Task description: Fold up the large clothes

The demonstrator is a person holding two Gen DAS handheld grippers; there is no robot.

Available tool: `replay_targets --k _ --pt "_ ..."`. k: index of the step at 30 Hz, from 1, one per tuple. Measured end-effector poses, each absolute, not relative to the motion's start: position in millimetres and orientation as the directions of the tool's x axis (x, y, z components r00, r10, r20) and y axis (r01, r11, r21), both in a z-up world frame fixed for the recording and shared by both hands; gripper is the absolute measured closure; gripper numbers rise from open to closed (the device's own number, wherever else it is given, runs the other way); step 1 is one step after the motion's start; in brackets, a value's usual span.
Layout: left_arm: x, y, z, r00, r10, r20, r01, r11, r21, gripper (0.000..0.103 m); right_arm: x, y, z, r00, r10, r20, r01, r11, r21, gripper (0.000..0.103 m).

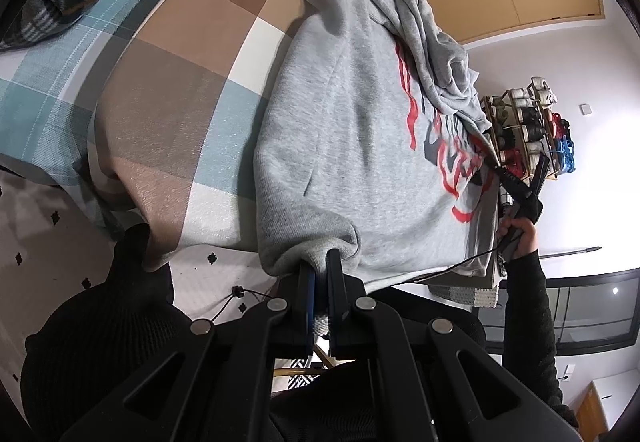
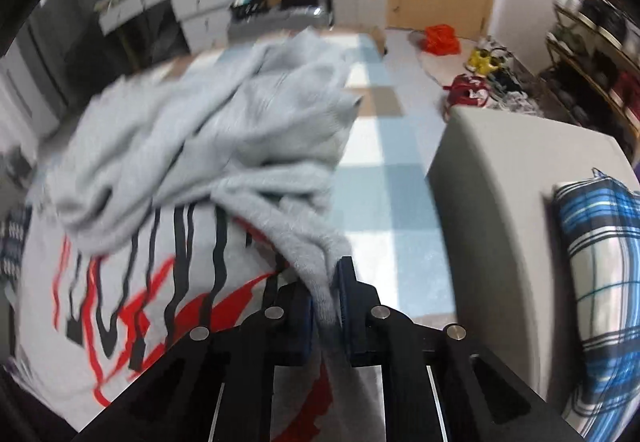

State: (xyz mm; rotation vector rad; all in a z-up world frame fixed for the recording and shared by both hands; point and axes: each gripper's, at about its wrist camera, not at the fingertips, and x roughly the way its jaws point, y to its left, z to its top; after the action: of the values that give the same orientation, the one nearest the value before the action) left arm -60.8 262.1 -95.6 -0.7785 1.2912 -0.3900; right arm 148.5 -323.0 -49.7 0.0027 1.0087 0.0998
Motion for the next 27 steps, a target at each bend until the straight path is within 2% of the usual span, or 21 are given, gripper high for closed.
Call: replay_targets --k 4,7,10,12,13,14,15,17,18,27 --pt "-60.5 261.6 -95.8 0.254 -0.653 -0.713 -0.164 0.698 -0.697 0.103 158.7 -334.8 -52.0 0.520 0.155 -0.840 -0.044 0.987 0.155 0.092" --pt "-59.8 263.4 -96.0 0.255 -0.652 -0.714 -0.172 0.696 -0.697 0.103 172.0 -346.5 -75.4 0.420 0.210 -0.883 0.029 0.969 0.244 0.091" --pt "-59.2 263.2 -95.8 0.255 -0.649 -0.717 -0.174 0.699 -0.694 0.103 167.9 -346.0 -74.4 0.414 0.208 -0.886 -0.014 0.975 0.222 0.089" --pt "-59.4 262.9 -95.0 0.255 -0.645 -0.721 -0.172 0.703 -0.690 0.103 162.7 -343.7 -73.2 0.397 0.176 -0.901 -0.020 0.983 0.183 0.078" --pt "-59.8 263.1 -94.5 0.256 -0.644 -0.721 -0.171 0.704 -0.689 0.103 157.3 -343.3 -69.8 0.400 0.163 -0.902 -0.026 0.986 0.167 0.076" --pt "-60.8 264.0 -94.2 0.258 -0.643 -0.721 -0.171 0.704 -0.689 0.103 150.0 -342.9 -65.4 0.407 0.136 -0.903 -0.033 0.990 0.134 0.068" --pt "-60.8 264.3 -94.2 0.260 -0.645 -0.719 -0.172 0.702 -0.691 0.103 143.2 -342.8 -61.8 0.415 0.115 -0.903 -0.041 0.993 0.107 0.046" --pt "-61.8 264.4 -94.0 0.257 -0.648 -0.717 -0.169 0.700 -0.694 0.103 124.7 -343.1 -50.1 0.458 0.099 -0.883 -0.068 0.995 0.076 0.018" --pt "-61.5 263.9 -94.5 0.252 -0.651 -0.716 -0.168 0.699 -0.695 0.103 112.7 -344.0 -42.4 0.490 0.098 -0.866 -0.087 0.994 0.064 0.014" --pt "-53.7 259.8 -100.7 0.214 -0.697 -0.684 -0.194 0.656 -0.729 0.102 31.4 -335.2 1.3 0.563 0.222 -0.796 -0.162 0.974 0.157 0.012"
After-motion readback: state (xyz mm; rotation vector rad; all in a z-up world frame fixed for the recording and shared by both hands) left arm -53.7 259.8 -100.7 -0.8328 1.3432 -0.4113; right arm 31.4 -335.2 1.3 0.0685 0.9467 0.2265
